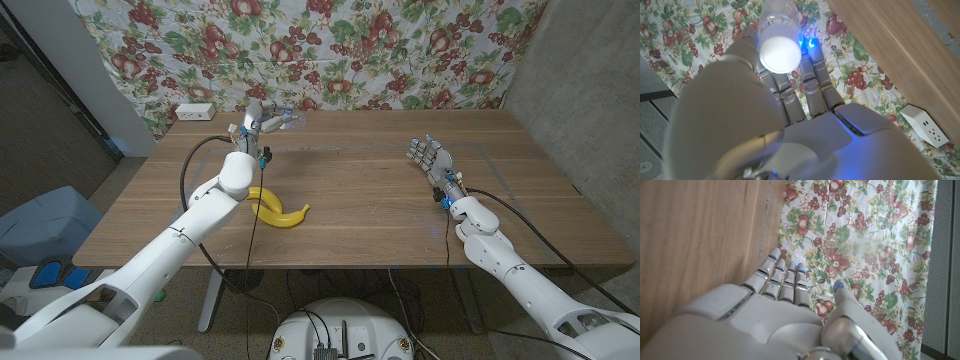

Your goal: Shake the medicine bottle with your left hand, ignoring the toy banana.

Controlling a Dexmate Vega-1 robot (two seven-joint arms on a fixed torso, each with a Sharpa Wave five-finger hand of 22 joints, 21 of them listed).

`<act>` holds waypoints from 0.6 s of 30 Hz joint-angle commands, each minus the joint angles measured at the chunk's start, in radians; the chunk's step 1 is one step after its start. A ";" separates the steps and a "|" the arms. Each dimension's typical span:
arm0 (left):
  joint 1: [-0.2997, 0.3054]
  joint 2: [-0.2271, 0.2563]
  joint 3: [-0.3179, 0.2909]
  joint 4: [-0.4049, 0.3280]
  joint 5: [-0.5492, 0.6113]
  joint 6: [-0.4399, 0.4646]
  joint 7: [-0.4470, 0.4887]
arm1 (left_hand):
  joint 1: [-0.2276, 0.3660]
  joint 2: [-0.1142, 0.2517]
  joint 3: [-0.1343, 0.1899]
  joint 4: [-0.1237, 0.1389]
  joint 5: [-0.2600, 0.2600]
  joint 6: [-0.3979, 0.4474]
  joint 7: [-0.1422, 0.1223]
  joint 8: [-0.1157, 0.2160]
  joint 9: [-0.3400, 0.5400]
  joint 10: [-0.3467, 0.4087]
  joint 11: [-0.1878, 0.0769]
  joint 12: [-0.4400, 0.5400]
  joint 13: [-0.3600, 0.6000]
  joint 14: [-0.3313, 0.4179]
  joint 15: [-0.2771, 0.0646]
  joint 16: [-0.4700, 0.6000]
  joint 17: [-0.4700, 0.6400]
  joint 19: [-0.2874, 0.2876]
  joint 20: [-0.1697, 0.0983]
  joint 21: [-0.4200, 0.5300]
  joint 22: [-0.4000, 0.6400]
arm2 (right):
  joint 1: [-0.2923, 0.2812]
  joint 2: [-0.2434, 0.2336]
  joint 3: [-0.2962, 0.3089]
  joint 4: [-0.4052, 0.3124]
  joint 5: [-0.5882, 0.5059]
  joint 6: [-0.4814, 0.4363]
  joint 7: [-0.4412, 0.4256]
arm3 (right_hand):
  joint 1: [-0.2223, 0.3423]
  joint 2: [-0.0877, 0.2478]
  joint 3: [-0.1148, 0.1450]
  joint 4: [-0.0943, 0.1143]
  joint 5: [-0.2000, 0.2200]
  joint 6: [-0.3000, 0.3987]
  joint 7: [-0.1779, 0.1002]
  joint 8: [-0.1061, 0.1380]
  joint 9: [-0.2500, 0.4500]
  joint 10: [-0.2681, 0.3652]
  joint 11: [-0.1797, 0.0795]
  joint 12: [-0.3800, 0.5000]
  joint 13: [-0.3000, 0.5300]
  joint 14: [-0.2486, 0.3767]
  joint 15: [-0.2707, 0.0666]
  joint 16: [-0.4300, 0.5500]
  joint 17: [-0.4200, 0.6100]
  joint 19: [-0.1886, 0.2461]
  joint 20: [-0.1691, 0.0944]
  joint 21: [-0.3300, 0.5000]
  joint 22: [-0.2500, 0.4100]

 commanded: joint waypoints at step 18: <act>-0.079 0.134 0.044 -0.105 -0.082 0.292 -0.282 | 0.192 0.183 -0.004 0.002 0.008 0.014 -0.002 -0.007 0.003 0.026 -0.015 -0.010 0.003 0.253 -0.307 0.000 0.058 -0.014 -0.164 0.026 -0.009 | -0.011 -0.003 -0.002 -0.020 -0.005 -0.002 -0.011 | 0.003 -0.001 0.004 -0.004 -0.003 0.001 0.007 -0.002 0.001 0.007 0.006 -0.006 0.002 0.009 0.001 -0.003 0.001 0.014 -0.001 -0.008 0.004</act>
